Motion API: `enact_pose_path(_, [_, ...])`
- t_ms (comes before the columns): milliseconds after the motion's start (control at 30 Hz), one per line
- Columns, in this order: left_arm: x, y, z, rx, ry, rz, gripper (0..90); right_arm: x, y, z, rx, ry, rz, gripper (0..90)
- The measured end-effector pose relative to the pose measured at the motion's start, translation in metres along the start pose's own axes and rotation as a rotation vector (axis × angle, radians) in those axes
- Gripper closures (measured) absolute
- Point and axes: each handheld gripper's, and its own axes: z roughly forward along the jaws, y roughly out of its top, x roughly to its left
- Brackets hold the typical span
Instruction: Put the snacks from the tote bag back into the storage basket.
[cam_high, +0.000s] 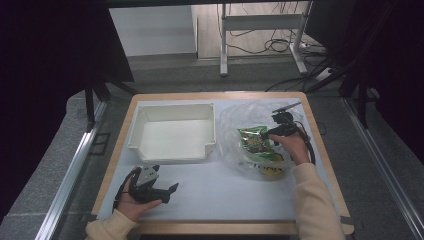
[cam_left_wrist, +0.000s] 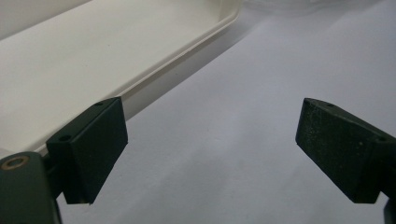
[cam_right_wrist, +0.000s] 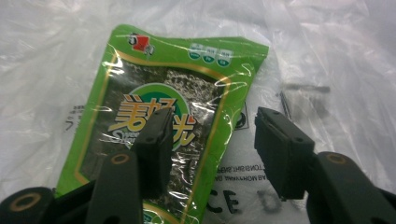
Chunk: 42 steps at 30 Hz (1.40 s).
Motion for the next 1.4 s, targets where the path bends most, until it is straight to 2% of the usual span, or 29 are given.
enact_pose_path(300, [0.001,0.0,-0.001,-0.003,0.001,-0.003,9.0,-0.008,-0.007,0.009,0.048,0.013,0.034,60.7])
enact_pose_path(500, [0.001,0.0,-0.001,-0.005,0.002,-0.004,9.0,-0.005,-0.006,0.012,0.071,0.013,0.039,64.9])
enact_pose_path(667, [0.0,0.0,-0.001,-0.006,0.001,-0.004,9.0,0.0,-0.005,0.016,0.107,-0.002,0.113,73.9])
enact_pose_path(767, [0.0,0.0,-0.001,-0.007,0.0,-0.003,9.0,0.005,-0.003,0.017,0.121,-0.028,0.138,76.5])
enact_pose_path(833, [0.0,0.0,-0.002,-0.008,0.001,-0.001,9.0,0.007,-0.003,0.018,0.123,-0.043,0.146,77.7])
enact_pose_path(1000, [0.001,0.0,-0.002,-0.01,0.0,0.0,9.0,0.01,-0.004,0.018,0.116,-0.051,0.202,82.4])
enact_pose_path(1233, [0.001,0.0,-0.002,-0.008,0.002,0.0,9.0,0.016,-0.004,0.016,0.098,-0.09,0.194,88.3])
enact_pose_path(1400, [0.002,0.0,-0.002,-0.007,0.002,-0.001,9.0,0.014,-0.004,0.012,0.079,-0.061,0.21,89.1])
